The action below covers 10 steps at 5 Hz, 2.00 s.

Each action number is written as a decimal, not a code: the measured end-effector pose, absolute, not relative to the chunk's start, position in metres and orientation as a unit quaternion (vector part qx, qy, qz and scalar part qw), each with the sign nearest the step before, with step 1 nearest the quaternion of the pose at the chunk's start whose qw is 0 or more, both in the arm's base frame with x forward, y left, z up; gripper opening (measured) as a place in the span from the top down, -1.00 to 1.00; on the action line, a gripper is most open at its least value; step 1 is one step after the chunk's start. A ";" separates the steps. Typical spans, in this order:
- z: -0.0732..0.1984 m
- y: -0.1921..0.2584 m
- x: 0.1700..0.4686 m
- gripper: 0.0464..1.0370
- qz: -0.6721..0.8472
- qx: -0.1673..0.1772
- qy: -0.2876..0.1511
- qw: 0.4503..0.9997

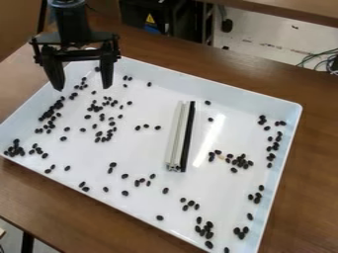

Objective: Sweep into pile

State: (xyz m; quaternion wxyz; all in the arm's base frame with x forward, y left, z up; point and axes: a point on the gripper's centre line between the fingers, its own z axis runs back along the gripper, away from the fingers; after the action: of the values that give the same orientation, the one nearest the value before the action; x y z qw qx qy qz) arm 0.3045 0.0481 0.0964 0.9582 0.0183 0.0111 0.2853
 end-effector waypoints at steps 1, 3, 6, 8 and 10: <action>0.090 0.047 0.302 -0.92 0.285 0.018 0.023 0.958; 0.072 0.002 0.308 -0.92 0.198 -0.010 0.013 0.980; 0.031 -0.052 0.308 -0.92 0.115 -0.057 0.013 0.992; 0.013 -0.057 0.314 -0.92 0.109 -0.069 0.020 0.991; -0.001 -0.078 0.328 -0.92 0.092 -0.061 0.023 0.994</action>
State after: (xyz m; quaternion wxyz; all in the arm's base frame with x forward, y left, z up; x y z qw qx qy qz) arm 0.3280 -0.0782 -0.0009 0.9936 -0.0606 0.0232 0.0923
